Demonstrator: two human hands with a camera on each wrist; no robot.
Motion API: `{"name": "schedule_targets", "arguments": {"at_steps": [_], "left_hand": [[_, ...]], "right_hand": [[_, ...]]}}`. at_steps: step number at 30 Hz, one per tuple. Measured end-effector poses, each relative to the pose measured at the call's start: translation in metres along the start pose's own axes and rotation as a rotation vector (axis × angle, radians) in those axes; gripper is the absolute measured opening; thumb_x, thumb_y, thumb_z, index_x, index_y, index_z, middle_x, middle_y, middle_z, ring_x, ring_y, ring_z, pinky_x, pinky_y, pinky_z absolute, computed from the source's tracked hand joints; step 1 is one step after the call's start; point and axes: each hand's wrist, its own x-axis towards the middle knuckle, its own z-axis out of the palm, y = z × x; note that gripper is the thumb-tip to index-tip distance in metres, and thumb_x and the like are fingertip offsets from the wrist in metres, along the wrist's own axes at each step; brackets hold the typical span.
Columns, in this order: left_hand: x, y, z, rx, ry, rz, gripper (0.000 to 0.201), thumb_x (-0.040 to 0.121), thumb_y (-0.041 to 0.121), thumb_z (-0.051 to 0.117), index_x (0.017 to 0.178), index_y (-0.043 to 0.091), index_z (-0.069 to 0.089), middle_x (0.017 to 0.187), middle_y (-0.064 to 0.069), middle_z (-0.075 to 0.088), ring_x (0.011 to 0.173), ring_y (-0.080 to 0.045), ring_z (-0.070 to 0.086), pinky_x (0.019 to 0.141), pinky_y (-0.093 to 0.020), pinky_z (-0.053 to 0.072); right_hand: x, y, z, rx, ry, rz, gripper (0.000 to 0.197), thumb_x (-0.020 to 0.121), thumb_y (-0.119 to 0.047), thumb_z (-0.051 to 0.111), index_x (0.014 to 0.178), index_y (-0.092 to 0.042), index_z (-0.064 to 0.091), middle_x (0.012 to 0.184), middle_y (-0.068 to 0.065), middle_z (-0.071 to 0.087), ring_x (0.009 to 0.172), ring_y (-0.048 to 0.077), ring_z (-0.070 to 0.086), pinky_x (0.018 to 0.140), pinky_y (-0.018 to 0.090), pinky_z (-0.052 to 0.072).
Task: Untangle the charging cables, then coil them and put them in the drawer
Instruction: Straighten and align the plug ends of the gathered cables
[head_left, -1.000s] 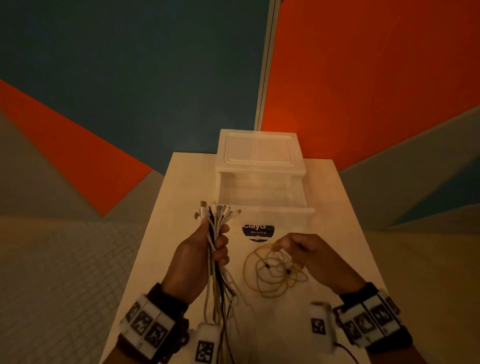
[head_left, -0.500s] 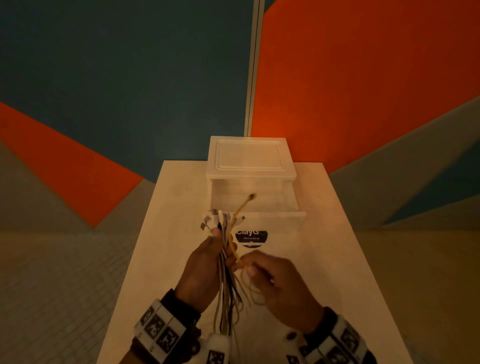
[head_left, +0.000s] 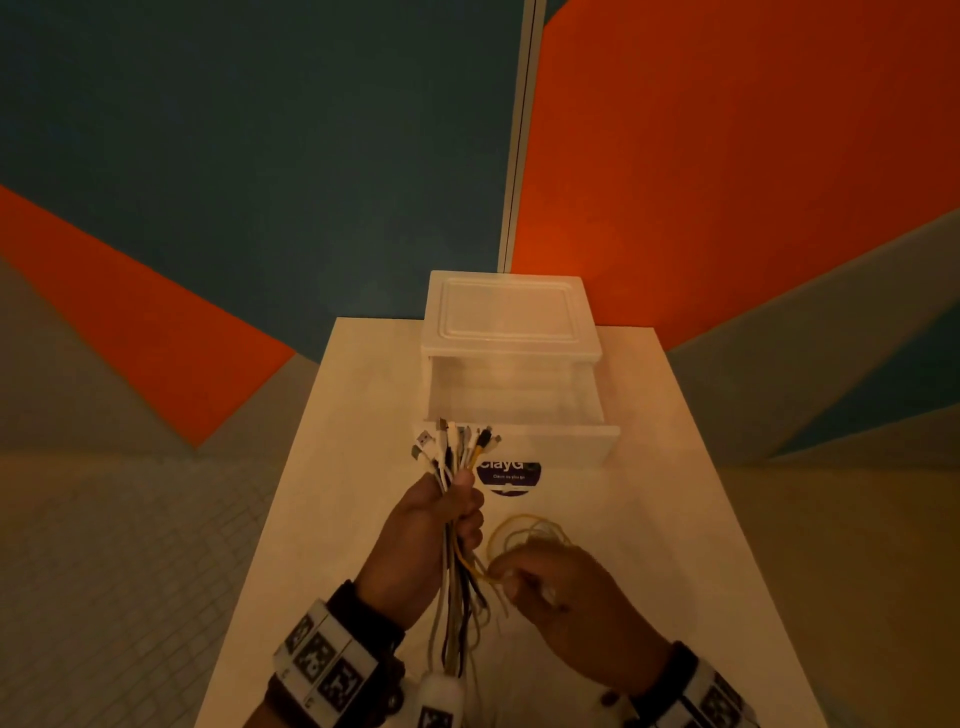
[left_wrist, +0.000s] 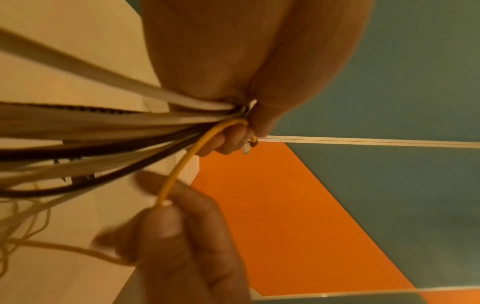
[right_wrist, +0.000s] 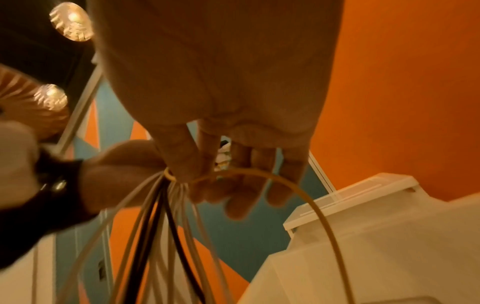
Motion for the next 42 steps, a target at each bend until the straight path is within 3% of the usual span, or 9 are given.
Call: {"name": "schedule_targets", "arguments": {"at_steps": [6, 11, 16, 21, 24, 28, 35, 40, 42], "left_hand": [[-0.009, -0.007, 0.009, 0.192, -0.076, 0.06, 0.023, 0.092, 0.026, 0.055, 0.099, 0.004, 0.051, 0.07, 0.0, 0.044, 0.058, -0.012, 0.037, 0.057, -0.028, 0.035], [-0.014, -0.004, 0.014, 0.296, -0.125, 0.06, 0.021, 0.096, 0.028, 0.05, 0.103, 0.008, 0.052, 0.069, 0.001, 0.037, 0.059, -0.011, 0.033, 0.057, -0.027, 0.034], [-0.015, -0.001, 0.007, 0.393, -0.179, 0.107, 0.022, 0.1, 0.027, 0.047, 0.107, 0.006, 0.051, 0.073, -0.003, 0.044, 0.062, -0.013, 0.042, 0.061, -0.027, 0.041], [-0.011, 0.004, 0.002, 0.165, -0.16, 0.07, 0.02, 0.092, 0.024, 0.057, 0.094, 0.005, 0.061, 0.07, -0.005, 0.038, 0.054, -0.014, 0.035, 0.06, -0.034, 0.042], [-0.008, 0.017, -0.001, 0.064, -0.123, 0.095, 0.019, 0.092, 0.022, 0.055, 0.084, 0.008, 0.047, 0.068, -0.006, 0.025, 0.049, -0.012, 0.027, 0.051, -0.029, 0.037], [-0.007, 0.045, -0.014, 0.011, -0.13, 0.162, 0.016, 0.094, 0.024, 0.051, 0.085, 0.016, 0.041, 0.069, -0.003, 0.023, 0.047, -0.008, 0.023, 0.045, -0.023, 0.028], [-0.02, 0.057, -0.032, 0.112, -0.071, 0.234, 0.024, 0.103, 0.021, 0.041, 0.08, 0.014, 0.04, 0.068, -0.001, 0.03, 0.049, -0.009, 0.022, 0.047, -0.024, 0.027], [-0.028, 0.036, -0.015, 0.442, 0.021, 0.208, 0.02, 0.1, 0.018, 0.046, 0.094, 0.0, 0.054, 0.064, -0.002, 0.053, 0.045, -0.01, 0.028, 0.045, -0.026, 0.027], [-0.029, 0.02, -0.001, 0.494, 0.03, 0.183, 0.022, 0.101, 0.015, 0.044, 0.103, 0.0, 0.06, 0.051, 0.001, 0.043, 0.044, -0.011, 0.027, 0.048, -0.032, 0.023]], "right_hand": [[0.041, -0.033, -0.021, 0.308, 0.335, 0.101, 0.019, 0.096, -0.034, 0.057, 0.08, -0.029, 0.066, 0.073, -0.011, 0.068, 0.071, 0.007, 0.065, 0.068, 0.025, 0.051], [0.051, -0.046, -0.018, 0.15, 0.524, 0.107, 0.025, 0.089, -0.029, 0.067, 0.065, -0.026, 0.062, 0.056, -0.014, 0.06, 0.057, 0.004, 0.058, 0.056, 0.014, 0.041], [0.054, -0.046, -0.022, -0.109, 0.468, -0.093, 0.025, 0.089, -0.04, 0.062, 0.069, -0.026, 0.055, 0.066, -0.012, 0.05, 0.06, 0.008, 0.051, 0.06, 0.029, 0.044], [0.063, -0.04, -0.019, 0.164, 0.533, 0.087, 0.04, 0.078, -0.049, 0.071, 0.078, -0.02, 0.043, 0.07, -0.007, 0.046, 0.06, 0.007, 0.046, 0.058, 0.025, 0.042], [0.046, -0.031, 0.007, 0.492, 0.236, 0.061, 0.032, 0.095, -0.046, 0.053, 0.092, -0.016, 0.043, 0.075, -0.006, 0.058, 0.069, 0.008, 0.056, 0.067, 0.034, 0.05], [0.007, 0.017, 0.047, 0.427, -0.213, 0.07, 0.02, 0.103, -0.035, 0.041, 0.091, -0.027, 0.054, 0.08, -0.018, 0.058, 0.076, -0.001, 0.052, 0.073, 0.018, 0.042], [0.002, 0.087, 0.047, 0.295, 0.186, 0.202, 0.027, 0.101, -0.024, 0.048, 0.077, -0.02, 0.06, 0.073, -0.009, 0.062, 0.068, 0.007, 0.057, 0.068, 0.027, 0.049], [0.034, 0.025, 0.012, 0.081, 0.387, 0.056, 0.039, 0.095, -0.046, 0.039, 0.069, -0.021, 0.051, 0.059, -0.006, 0.052, 0.054, 0.007, 0.049, 0.056, 0.028, 0.04], [0.045, -0.007, 0.004, -0.001, 0.402, -0.031, 0.041, 0.096, -0.046, 0.037, 0.072, -0.019, 0.055, 0.06, -0.01, 0.053, 0.054, 0.009, 0.051, 0.054, 0.027, 0.039]]}}
